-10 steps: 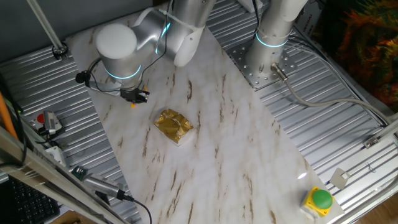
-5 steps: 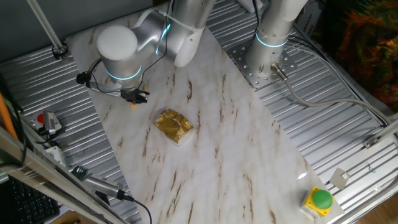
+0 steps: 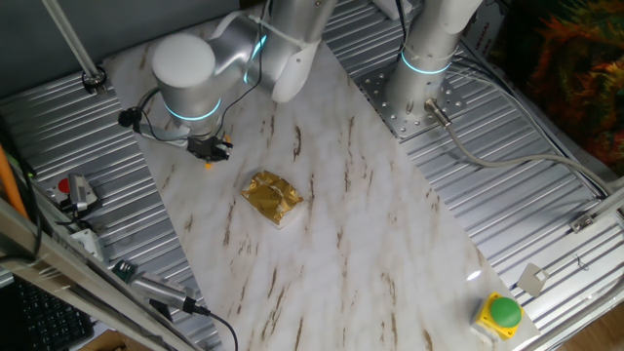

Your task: Remove the bubble ring from the ball

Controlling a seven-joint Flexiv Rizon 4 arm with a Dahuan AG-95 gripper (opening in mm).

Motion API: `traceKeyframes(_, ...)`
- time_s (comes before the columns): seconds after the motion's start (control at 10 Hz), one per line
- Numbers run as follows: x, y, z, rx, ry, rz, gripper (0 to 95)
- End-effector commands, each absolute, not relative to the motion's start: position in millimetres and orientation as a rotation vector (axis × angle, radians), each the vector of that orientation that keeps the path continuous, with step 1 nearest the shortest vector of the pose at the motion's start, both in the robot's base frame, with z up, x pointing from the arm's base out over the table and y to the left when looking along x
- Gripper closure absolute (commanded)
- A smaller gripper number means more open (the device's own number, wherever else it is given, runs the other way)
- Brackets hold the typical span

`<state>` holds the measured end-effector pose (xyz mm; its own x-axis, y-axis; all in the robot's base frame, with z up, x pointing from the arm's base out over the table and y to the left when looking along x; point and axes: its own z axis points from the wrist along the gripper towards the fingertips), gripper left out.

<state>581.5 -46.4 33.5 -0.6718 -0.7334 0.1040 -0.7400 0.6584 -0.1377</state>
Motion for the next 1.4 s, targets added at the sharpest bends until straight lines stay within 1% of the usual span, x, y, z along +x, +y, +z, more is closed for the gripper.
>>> traceKeyframes(0.1, 582.4, -49.4, 34.4, 1.244, -2.846, 0.234, 95.0)
traceKeyframes(0.4, 584.8, -53.6, 34.9, 1.242, -2.88, 0.19, 95.0)
traceKeyframes(1.4, 586.8, -53.7, 28.0, 1.244, -2.941, 0.132, 95.0)
